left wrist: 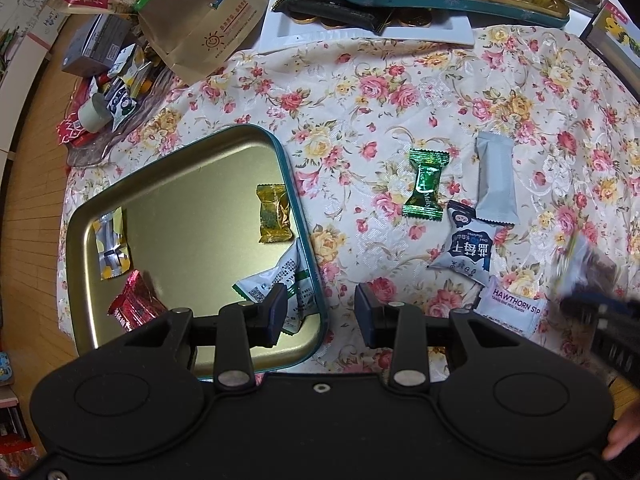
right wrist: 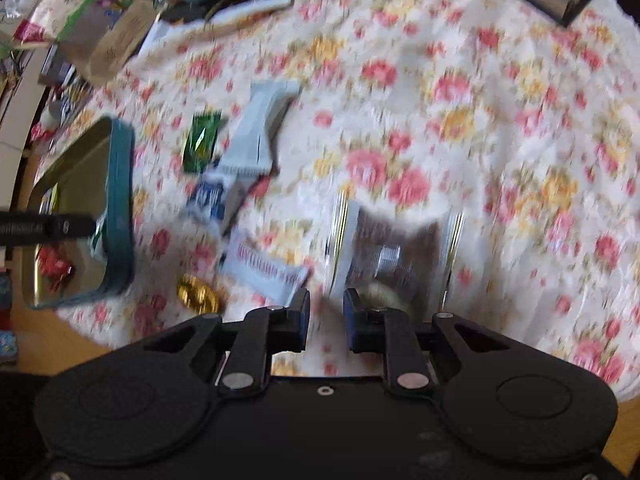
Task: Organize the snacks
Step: 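Move the left gripper toward the blue-white packet while the right holds the clear bag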
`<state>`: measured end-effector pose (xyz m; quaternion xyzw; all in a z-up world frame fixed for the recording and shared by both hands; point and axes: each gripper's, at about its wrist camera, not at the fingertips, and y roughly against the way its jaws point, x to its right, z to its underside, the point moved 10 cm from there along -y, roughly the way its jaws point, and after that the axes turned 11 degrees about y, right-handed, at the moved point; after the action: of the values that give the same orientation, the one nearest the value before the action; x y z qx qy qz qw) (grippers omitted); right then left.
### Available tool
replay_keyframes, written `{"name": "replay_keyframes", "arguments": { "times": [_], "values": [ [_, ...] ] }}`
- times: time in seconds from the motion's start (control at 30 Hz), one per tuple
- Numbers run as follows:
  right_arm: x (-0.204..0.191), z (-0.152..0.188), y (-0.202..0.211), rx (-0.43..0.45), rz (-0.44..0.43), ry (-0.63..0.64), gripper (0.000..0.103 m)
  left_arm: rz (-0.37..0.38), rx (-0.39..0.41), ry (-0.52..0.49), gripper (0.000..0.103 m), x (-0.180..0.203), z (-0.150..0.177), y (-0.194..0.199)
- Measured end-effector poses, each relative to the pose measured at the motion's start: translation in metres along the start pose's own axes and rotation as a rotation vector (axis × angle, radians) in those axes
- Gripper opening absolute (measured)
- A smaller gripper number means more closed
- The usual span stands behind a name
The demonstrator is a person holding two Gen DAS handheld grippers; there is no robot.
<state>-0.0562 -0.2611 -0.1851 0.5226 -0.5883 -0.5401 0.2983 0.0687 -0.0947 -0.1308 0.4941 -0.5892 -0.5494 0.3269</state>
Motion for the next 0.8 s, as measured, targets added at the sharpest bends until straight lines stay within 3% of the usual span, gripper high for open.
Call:
{"name": "replay_keyframes", "arguments": {
  "times": [0.13, 0.3, 0.5, 0.67, 0.8],
  "values": [
    [0.009, -0.031, 0.013, 0.143, 0.001, -0.076, 0.021, 0.013, -0.004, 0.007, 0.046, -0.004, 0.001, 0.001],
    [0.022, -0.050, 0.032, 0.196, 0.001, -0.100, 0.022, 0.031, -0.002, 0.026, 0.046, -0.013, 0.001, 0.003],
    [0.046, -0.039, 0.030, 0.142, 0.083, -0.126, 0.027, 0.103, 0.001, 0.028, 0.046, -0.010, -0.002, 0.008],
    [0.048, -0.024, 0.025, 0.095, 0.023, -0.219, 0.027, 0.225, 0.041, 0.025, 0.047, 0.011, -0.012, 0.020],
    [0.040, -0.025, 0.029, 0.110, 0.028, -0.198, 0.027, 0.266, 0.083, -0.019, 0.050, 0.035, -0.015, 0.025]
  ]
}}
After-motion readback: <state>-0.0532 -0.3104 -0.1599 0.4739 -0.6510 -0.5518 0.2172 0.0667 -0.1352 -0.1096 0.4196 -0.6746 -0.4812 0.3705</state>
